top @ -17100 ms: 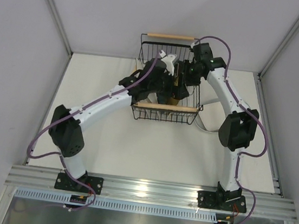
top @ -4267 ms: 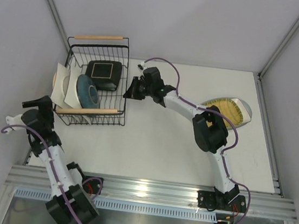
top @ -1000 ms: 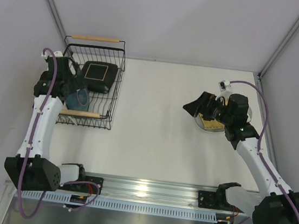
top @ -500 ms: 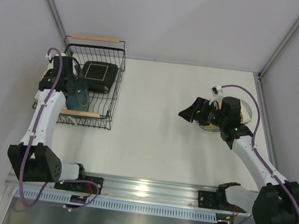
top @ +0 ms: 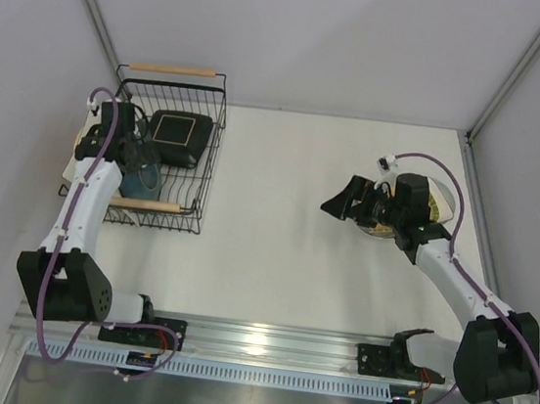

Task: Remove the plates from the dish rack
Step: Grab a plate with the left arm

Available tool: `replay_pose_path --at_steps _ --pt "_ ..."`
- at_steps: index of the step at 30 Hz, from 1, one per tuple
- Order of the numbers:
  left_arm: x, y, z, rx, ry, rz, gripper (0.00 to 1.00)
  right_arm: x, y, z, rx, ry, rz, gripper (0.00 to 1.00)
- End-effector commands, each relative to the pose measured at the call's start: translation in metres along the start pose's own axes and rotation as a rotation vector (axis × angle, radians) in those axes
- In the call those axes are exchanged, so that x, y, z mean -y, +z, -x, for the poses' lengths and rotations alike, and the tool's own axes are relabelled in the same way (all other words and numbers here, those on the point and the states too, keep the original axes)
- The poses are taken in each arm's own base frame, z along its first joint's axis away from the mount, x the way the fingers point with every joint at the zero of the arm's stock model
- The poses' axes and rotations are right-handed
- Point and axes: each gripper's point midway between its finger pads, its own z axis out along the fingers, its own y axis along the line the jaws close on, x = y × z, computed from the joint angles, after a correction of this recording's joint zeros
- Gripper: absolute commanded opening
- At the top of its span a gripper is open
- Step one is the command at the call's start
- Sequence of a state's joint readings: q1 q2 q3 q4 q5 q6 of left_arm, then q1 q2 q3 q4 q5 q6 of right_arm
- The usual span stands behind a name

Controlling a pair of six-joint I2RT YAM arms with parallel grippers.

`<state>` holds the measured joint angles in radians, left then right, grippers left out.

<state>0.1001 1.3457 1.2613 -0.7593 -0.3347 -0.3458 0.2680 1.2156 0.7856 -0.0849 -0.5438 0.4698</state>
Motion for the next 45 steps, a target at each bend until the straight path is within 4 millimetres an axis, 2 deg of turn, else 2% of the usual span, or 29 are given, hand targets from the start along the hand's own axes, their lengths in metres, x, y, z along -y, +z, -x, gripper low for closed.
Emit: replay_pose_path --at_steps 1,7,13,19,25,32,37,39,43,45 --pt "0.000 0.007 0.004 0.006 0.003 0.006 0.99 -0.008 0.004 0.012 0.034 -0.033 0.038 1.00" --pt "0.011 -0.004 0.007 0.036 -0.006 -0.079 1.00 -0.008 0.017 0.003 -0.006 -0.015 0.043 0.99" --pt "0.017 0.002 0.000 0.004 0.002 -0.105 1.00 -0.013 0.023 0.003 -0.004 -0.030 0.057 1.00" --pt "0.017 -0.001 -0.001 0.001 -0.001 -0.109 1.00 -0.013 0.031 0.001 -0.013 -0.027 0.067 1.00" --pt "0.017 -0.013 0.001 0.038 -0.016 -0.143 1.00 -0.040 0.044 0.008 -0.007 -0.059 0.136 1.00" --pt "0.023 -0.004 -0.008 0.003 -0.014 -0.162 1.00 -0.068 0.062 0.013 -0.016 -0.089 0.185 1.00" --pt "0.025 -0.002 -0.007 -0.002 -0.017 -0.164 1.00 -0.109 0.079 0.027 0.000 -0.129 0.282 1.00" --pt "0.026 -0.002 -0.008 -0.001 -0.015 -0.167 0.99 -0.123 0.084 0.040 0.029 -0.125 0.313 1.00" --pt "0.025 0.002 -0.008 -0.004 -0.015 -0.158 1.00 -0.135 0.109 0.037 -0.025 -0.114 0.347 1.00" --pt "0.023 0.007 -0.008 -0.002 -0.007 -0.139 0.99 -0.138 0.112 0.035 -0.033 -0.107 0.365 1.00"
